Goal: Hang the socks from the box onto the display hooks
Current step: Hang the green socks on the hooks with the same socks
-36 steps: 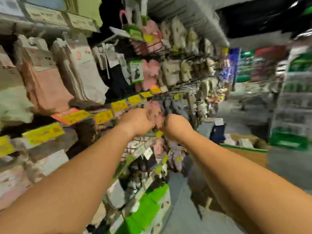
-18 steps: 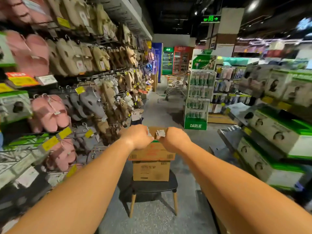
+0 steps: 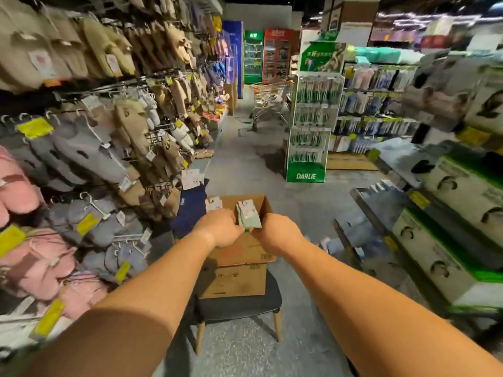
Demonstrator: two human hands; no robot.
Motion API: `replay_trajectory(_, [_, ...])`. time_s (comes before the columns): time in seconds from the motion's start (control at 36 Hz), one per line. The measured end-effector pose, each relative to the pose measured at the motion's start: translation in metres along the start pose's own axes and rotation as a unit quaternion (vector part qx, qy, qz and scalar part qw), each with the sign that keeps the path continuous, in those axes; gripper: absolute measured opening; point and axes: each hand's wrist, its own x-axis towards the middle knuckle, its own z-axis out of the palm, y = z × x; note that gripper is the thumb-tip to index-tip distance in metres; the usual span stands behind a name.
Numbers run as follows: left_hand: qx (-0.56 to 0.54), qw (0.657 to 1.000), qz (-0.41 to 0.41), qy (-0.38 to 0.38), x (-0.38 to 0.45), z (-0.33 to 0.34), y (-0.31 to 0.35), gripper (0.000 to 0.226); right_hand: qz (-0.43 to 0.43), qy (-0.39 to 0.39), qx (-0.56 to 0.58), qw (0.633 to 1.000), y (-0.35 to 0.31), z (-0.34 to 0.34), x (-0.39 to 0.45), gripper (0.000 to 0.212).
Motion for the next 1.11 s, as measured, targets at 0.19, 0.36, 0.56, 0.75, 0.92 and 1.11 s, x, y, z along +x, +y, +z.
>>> replay_trajectory(0.19, [-0.046, 0.997, -0.047, -0.034, 0.101, 0.05, -0.01, 0.03, 0.021, -0.04, 0.016, 0.999, 0.039, 0.041, 0.09, 0.035])
replay_trajectory(0.36, [-0.122, 0.986, -0.103, -0.053, 0.192, 0.094, -0.009, 0.037, -0.005, -0.079, -0.004, 0.997, 0.072, 0.066, 0.174, 0.023])
replay_trajectory(0.56, [-0.222, 0.949, -0.213, -0.069, 0.278, 0.126, -0.015, 0.027, 0.025, -0.139, 0.026, 0.99, 0.093, 0.078, 0.258, 0.03])
replay_trajectory(0.75, [-0.355, 0.872, -0.322, -0.101, 0.357, 0.156, -0.04, 0.052, -0.009, -0.229, -0.023, 0.973, 0.094, 0.097, 0.334, 0.036])
replay_trajectory(0.92, [-0.361, 0.85, -0.353, -0.148, 0.4, 0.191, -0.062, 0.023, 0.037, -0.301, -0.038, 0.952, 0.099, 0.144, 0.386, 0.046])
replay_trajectory(1.11, [-0.367, 0.816, -0.4, -0.2, 0.418, 0.221, -0.069, 0.071, 0.081, -0.34, -0.025, 0.937, 0.106, 0.191, 0.411, 0.03])
